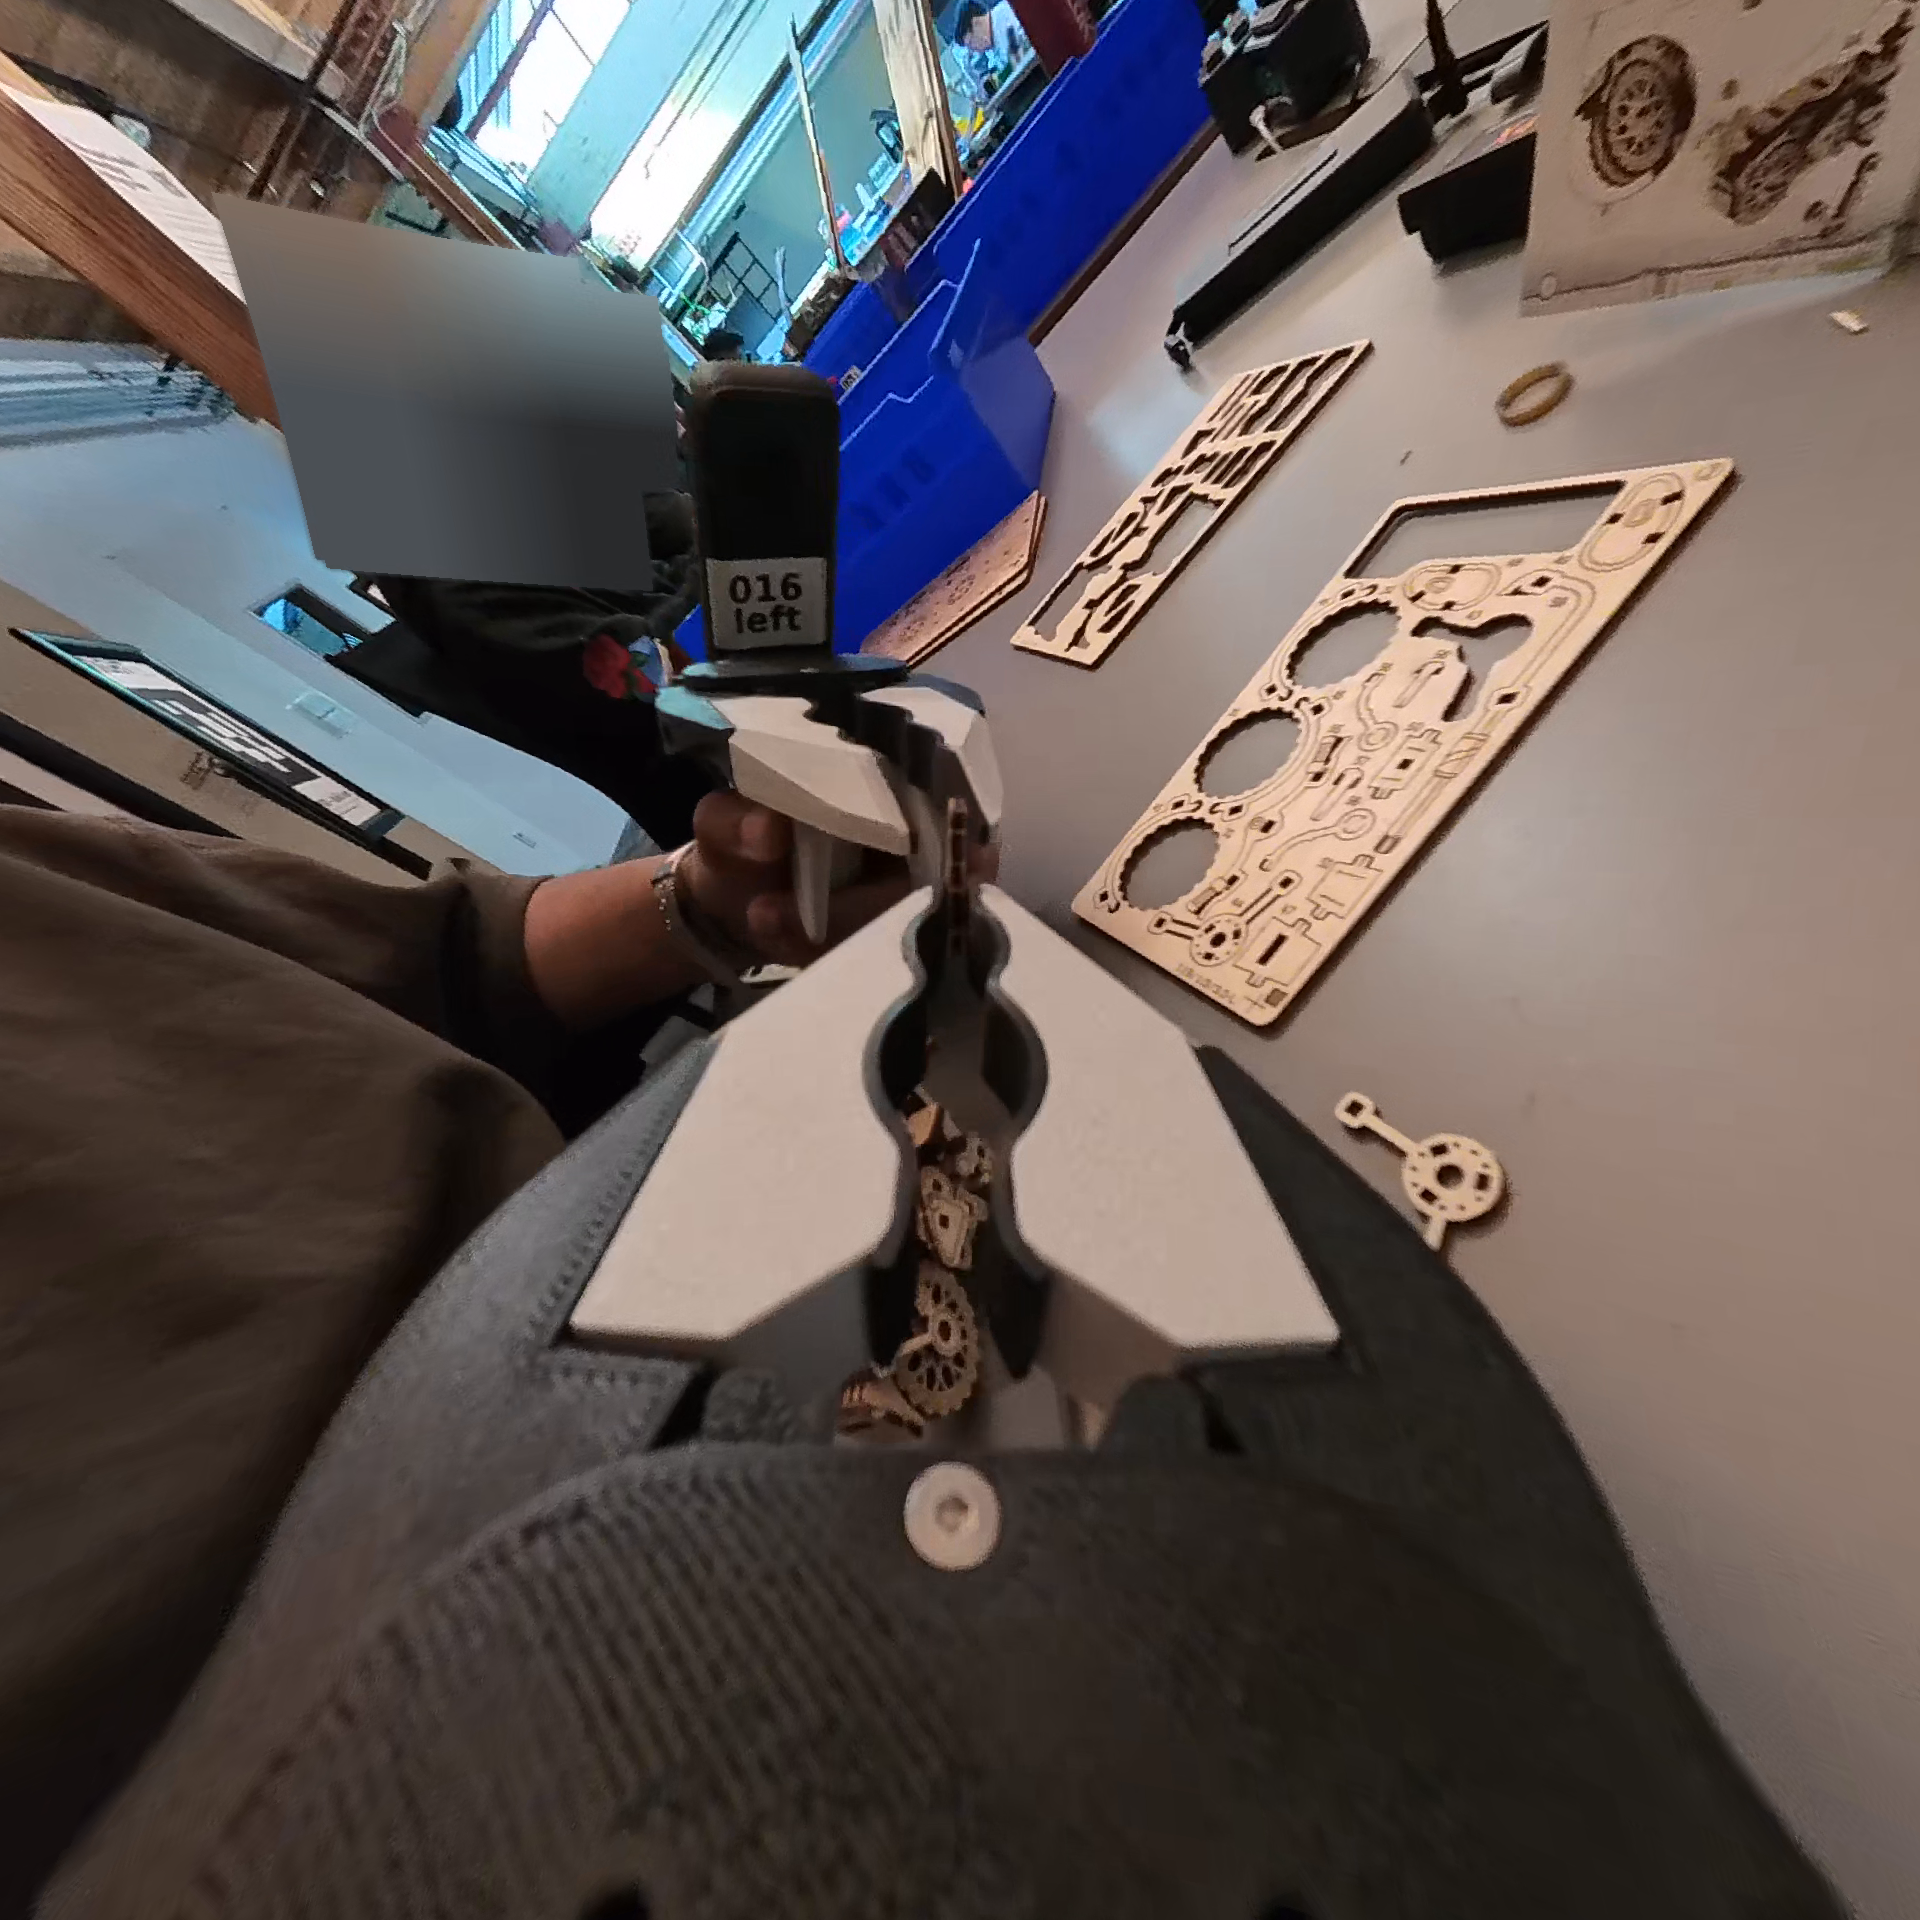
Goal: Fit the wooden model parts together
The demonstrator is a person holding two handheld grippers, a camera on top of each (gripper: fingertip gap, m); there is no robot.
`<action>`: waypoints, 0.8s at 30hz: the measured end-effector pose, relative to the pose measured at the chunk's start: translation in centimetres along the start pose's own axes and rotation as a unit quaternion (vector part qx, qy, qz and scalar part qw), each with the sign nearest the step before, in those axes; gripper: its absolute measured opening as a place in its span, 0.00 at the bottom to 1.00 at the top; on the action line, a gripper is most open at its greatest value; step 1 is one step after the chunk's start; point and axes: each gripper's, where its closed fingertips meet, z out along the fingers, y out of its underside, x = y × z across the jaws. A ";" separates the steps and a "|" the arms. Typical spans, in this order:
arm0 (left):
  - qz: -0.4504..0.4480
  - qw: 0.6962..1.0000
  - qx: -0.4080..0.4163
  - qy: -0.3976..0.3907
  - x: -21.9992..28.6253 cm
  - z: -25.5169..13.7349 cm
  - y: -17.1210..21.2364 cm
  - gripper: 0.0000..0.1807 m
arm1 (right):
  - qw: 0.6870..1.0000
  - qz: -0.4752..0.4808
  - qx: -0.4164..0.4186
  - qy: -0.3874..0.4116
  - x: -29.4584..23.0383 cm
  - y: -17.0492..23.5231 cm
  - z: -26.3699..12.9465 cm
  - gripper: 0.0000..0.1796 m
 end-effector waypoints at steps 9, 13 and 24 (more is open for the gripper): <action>0.022 0.999 0.010 -0.026 0.0 -0.1 -0.3 0.02 | 0.999 -0.040 -0.005 0.027 -0.4 0.1 0.5 0.00; 0.023 0.999 0.016 -0.040 -0.2 -0.1 -0.4 0.02 | 0.995 -0.081 -0.013 0.057 -0.2 0.1 0.5 0.00; 0.029 0.997 0.023 -0.063 -0.5 -0.2 -0.5 0.02 | 0.971 -0.198 -0.030 0.129 -0.1 0.1 0.6 0.01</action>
